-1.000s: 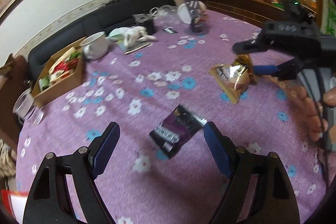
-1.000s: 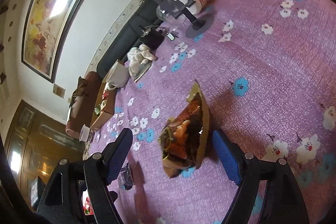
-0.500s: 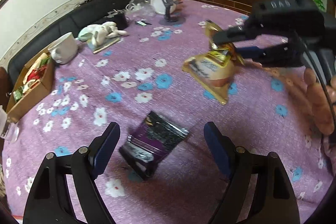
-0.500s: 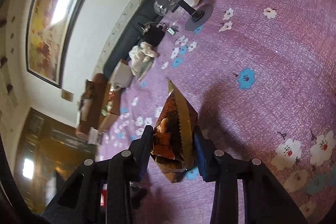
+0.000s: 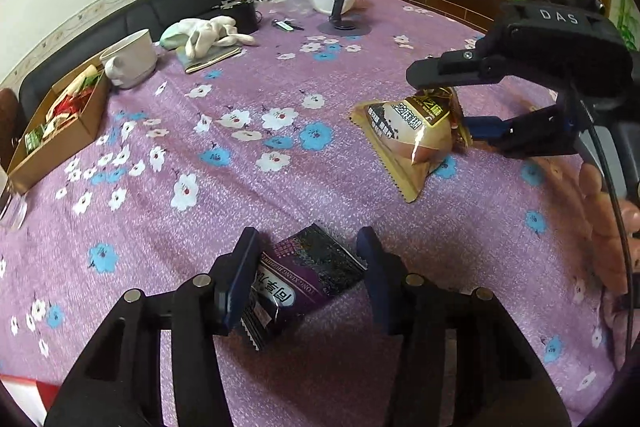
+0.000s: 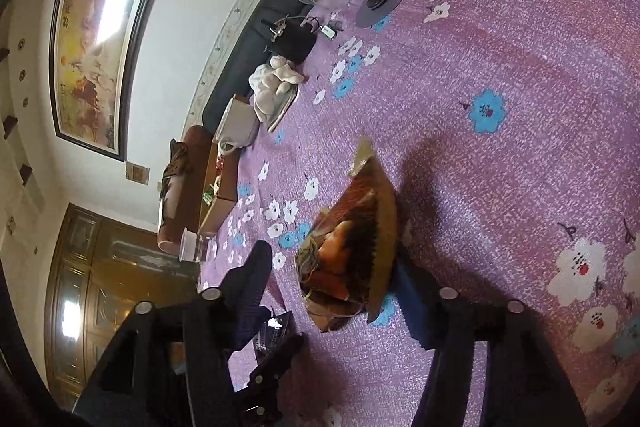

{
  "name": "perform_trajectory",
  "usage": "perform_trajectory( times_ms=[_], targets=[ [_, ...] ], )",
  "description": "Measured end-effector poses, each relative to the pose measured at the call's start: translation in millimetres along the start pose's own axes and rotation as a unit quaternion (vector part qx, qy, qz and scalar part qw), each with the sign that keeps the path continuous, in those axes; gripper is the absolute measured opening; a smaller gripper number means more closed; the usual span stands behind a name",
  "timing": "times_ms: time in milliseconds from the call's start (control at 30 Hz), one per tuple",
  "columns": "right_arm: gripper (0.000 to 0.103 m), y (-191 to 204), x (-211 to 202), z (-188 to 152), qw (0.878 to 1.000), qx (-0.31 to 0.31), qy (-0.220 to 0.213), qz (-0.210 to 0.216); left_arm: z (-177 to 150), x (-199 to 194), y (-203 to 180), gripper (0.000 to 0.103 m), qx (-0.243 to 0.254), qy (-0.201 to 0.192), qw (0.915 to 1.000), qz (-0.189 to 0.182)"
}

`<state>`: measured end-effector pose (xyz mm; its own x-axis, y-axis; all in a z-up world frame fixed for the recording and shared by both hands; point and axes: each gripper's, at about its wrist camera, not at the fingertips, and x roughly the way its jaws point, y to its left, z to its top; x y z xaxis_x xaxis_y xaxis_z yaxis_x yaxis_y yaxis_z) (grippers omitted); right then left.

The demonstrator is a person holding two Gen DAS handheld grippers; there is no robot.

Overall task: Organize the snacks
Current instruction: 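Grasp the gold chip bag with the right tool while the left tool grasps the dark purple packet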

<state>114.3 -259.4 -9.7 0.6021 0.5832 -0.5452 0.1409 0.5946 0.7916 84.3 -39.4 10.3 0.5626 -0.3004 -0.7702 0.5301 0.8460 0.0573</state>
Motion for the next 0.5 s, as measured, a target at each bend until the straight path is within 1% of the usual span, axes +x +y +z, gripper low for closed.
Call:
perform_trajectory(
  times_ms=[33,67,100,133,233,267,333,367,400,433,467,500],
  targets=[
    [0.065,1,0,-1,1.000,-0.003,0.000,0.000,0,0,1,0.055,-0.003,0.002,1.0000,-0.004],
    [0.067,2,1,-1,1.000,-0.007,-0.001,-0.001,-1,2,1,0.062,-0.005,0.007,0.9999,-0.005],
    [0.067,5,2,-2,1.000,-0.014,-0.003,-0.006,-1,2,2,0.065,-0.006,0.011,0.9999,-0.004],
    [0.068,7,3,-3,1.000,-0.021,-0.004,-0.013,-2,2,4,0.067,-0.011,0.011,0.9999,-0.006],
    [0.071,15,8,-8,0.998,-0.050,-0.004,-0.039,-3,1,8,0.067,-0.023,0.010,0.9995,-0.022],
    [0.072,18,9,-10,0.997,-0.062,-0.007,-0.045,-4,0,9,0.067,-0.024,0.010,0.9993,-0.027],
    [0.073,23,11,-13,0.995,-0.084,-0.016,-0.058,-5,-2,10,0.067,-0.026,0.008,0.9991,-0.032],
    [0.073,24,12,-15,0.994,-0.092,-0.017,-0.063,-6,-2,12,0.065,-0.030,0.008,0.9990,-0.032],
    [0.072,27,13,-16,0.991,-0.106,-0.019,-0.073,-6,-2,13,0.061,-0.033,0.007,0.9989,-0.033],
    [0.070,29,13,-18,0.990,-0.114,-0.020,-0.080,-6,-3,15,0.059,-0.039,0.005,0.9986,-0.035],
    [0.059,30,14,-20,0.988,-0.123,-0.023,-0.095,-7,-4,16,0.055,-0.041,0.004,0.9985,-0.037],
    [0.051,31,16,-20,0.984,-0.134,-0.025,-0.112,-7,-5,17,0.051,-0.043,0.003,0.9985,-0.035]
  ],
)
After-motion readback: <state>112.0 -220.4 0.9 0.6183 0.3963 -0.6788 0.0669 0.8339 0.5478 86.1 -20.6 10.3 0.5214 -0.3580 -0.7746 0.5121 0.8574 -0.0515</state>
